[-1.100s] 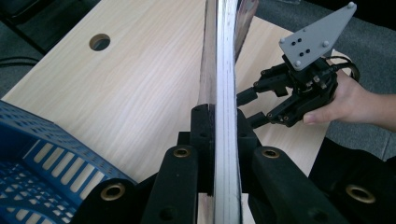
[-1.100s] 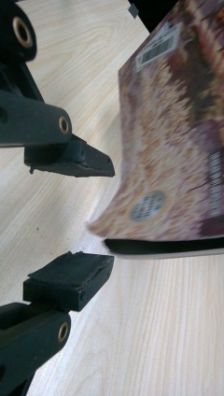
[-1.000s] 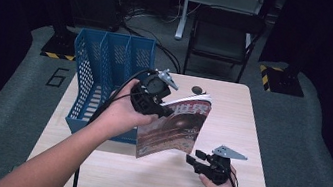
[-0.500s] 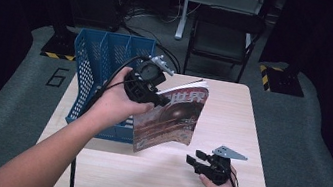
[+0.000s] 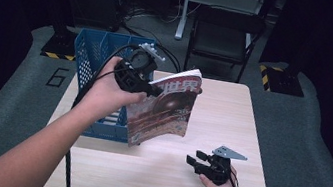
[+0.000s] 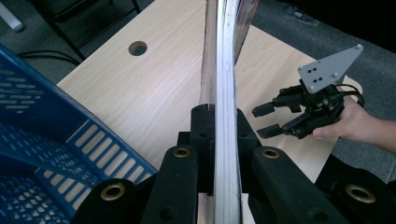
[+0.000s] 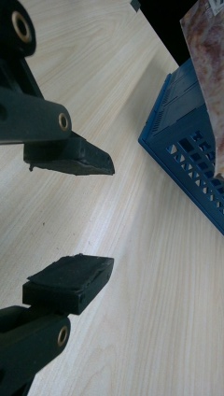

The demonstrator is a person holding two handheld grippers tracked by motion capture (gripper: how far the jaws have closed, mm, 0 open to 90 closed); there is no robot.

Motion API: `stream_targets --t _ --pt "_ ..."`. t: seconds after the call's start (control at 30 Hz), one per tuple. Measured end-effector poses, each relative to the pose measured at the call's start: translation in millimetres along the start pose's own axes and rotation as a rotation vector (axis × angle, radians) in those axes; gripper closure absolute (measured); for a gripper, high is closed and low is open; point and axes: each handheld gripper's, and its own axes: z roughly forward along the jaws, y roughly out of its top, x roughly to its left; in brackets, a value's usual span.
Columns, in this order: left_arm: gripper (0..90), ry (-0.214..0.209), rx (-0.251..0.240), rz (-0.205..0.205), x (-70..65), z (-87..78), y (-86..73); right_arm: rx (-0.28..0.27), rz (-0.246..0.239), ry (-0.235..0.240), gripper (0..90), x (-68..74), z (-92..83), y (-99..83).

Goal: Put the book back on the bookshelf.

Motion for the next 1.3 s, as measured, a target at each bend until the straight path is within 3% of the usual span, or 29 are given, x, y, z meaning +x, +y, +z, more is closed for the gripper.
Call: stream_targets --t 0.37,0.93,1.3 --pt "84.2 0.031 -0.001 -0.045 16.4 -15.3 -2.0 0.002 0.005 0.009 47.3 -0.8 -0.7 -0.7" --pt "84.1 0.100 -0.004 -0.161 53.4 -37.0 -17.5 0.010 -0.005 0.002 47.3 -2.6 -1.0 -1.7" --pt "84.1 0.148 -0.029 -0.233 69.7 -49.7 -25.4 0.009 -0.002 -0.003 47.4 -3.0 -0.6 -2.3"
